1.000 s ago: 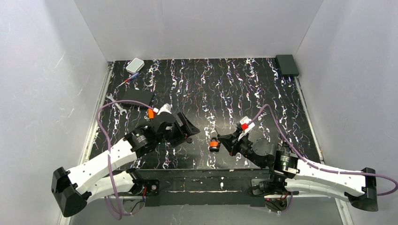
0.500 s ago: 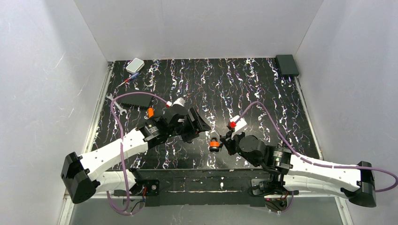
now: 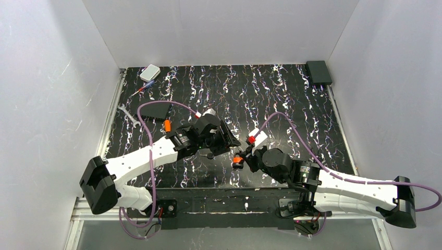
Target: Unlock with the key
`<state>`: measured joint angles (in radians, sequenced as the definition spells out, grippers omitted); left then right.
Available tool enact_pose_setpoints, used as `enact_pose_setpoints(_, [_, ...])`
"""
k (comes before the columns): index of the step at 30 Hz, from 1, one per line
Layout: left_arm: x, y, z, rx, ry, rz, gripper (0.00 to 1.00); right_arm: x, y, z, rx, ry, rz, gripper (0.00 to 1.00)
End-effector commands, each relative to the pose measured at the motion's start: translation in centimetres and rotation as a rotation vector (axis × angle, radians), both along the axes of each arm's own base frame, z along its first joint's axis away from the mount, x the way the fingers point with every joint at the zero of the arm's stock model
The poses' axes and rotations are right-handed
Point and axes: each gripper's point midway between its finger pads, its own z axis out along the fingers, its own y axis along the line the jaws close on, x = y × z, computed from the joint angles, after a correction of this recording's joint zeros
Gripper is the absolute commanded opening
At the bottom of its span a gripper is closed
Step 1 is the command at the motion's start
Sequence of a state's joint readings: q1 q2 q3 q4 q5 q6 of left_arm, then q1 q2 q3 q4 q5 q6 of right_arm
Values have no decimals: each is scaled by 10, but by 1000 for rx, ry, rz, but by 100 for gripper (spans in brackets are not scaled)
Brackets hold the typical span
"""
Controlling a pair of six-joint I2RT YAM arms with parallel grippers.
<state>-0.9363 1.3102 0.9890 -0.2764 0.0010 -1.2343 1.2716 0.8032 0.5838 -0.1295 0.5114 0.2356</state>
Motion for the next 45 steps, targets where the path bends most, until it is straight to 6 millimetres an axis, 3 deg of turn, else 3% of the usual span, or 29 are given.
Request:
enact_pose_setpoints(1, [7,-12,20,-47,-31,-2,51,0,13,35,96,-40,37,1])
enact_pose_setpoints(8, [7,-12,15,-22,-19,-4,34,-2,15,34,98,-41,49,1])
enact_pose_setpoints(15, [0,-13,11,-8,22,-29,0,-3,18,33,102,-46,65,1])
enact_pose_setpoints(24, [0,-12,11,0,27,-27,0,-3,16,32,112,-46,63,1])
enact_pose_setpoints(25, [0,-13,12,-3,22,-29,0,-3,16,30,107,-41,62,7])
enact_pose_setpoints(28, [2,-15,20,-41,-20,-42,0,-4,17,29,110,-17,55,46])
enact_pose_setpoints(30, [2,-14,26,-68,-61,-51,0,-7,17,35,137,7,53,66])
enact_pose_setpoints(34, [9,-6,51,-120,-197,-38,0,-14,14,56,260,44,44,88])
enact_pose_setpoints(37, [10,0,70,-181,-295,-39,0,-19,8,81,423,77,29,98])
enact_pose_setpoints(41, [3,2,102,-263,-435,-104,0,-32,5,124,661,100,89,98])
enact_pose_setpoints(45, [-11,4,131,-296,-546,-210,0,-50,14,158,789,127,202,98])
